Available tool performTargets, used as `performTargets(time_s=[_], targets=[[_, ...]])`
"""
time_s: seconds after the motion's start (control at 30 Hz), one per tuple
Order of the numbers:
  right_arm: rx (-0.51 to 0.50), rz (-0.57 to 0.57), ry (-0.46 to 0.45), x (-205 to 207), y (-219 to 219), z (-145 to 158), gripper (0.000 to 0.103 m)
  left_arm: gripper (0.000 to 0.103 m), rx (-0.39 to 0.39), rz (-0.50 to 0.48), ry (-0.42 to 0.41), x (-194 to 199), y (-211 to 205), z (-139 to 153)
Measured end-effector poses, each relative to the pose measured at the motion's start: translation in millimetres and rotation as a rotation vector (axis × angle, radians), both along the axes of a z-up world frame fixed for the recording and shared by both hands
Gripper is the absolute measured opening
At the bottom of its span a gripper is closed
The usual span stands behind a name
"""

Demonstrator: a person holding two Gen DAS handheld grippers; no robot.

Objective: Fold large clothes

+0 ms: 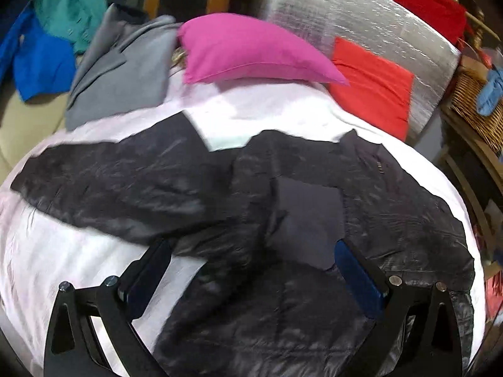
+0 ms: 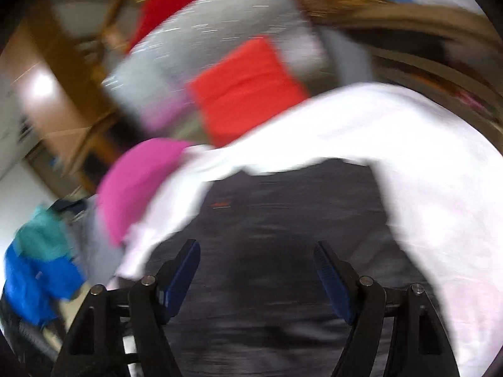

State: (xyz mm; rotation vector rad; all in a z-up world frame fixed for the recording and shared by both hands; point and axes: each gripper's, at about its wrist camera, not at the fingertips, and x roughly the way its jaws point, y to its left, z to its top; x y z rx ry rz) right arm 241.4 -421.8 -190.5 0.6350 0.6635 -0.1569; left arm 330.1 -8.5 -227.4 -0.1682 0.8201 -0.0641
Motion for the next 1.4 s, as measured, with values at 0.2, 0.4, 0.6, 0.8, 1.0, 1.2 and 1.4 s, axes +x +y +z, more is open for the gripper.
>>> performTargets(time_s=[0.2, 0.4, 0.6, 0.8, 1.0, 1.2, 1.4], targets=[[0.095, -0.132, 0.094, -13.2, -87.6, -61.6, 0.077, 0.064, 0.102, -0.106, 0.033, 33.3, -34.4, -16.9], [0.087, -0.011, 0.192, 33.4, -89.8, -92.1, 0.041, 0.062, 0.159, -0.119, 0.107, 56.1, -49.9, -42.8], [0.007, -0.037, 0.142, 33.1, -75.0, -73.6, 0.027, 0.033, 0.233, -0.141, 0.093, 55.8, -61.0, -48.5], [-0.025, -0.021, 0.232, 34.2, -67.2, -78.1, 0.038, 0.033, 0.236, -0.108, 0.097, 43.0, -57.6, -33.5], [-0.086, -0.115, 0.038, -6.1, -54.9, -22.1, 0.085, 0.076, 0.183, -0.004, -0.068, 2.9, 2.8, 22.0], [-0.177, -0.083, -0.072, -29.6, -6.3, 6.0, 0.085, 0.078, 0.091, 0.287, -0.077, -10.8, 126.0, 38.5], [-0.182, 0.018, -0.101, -32.1, 36.2, 10.9, 0.085, 0.078, -0.145, 0.606, 0.062, -9.0, 255.6, 4.5]])
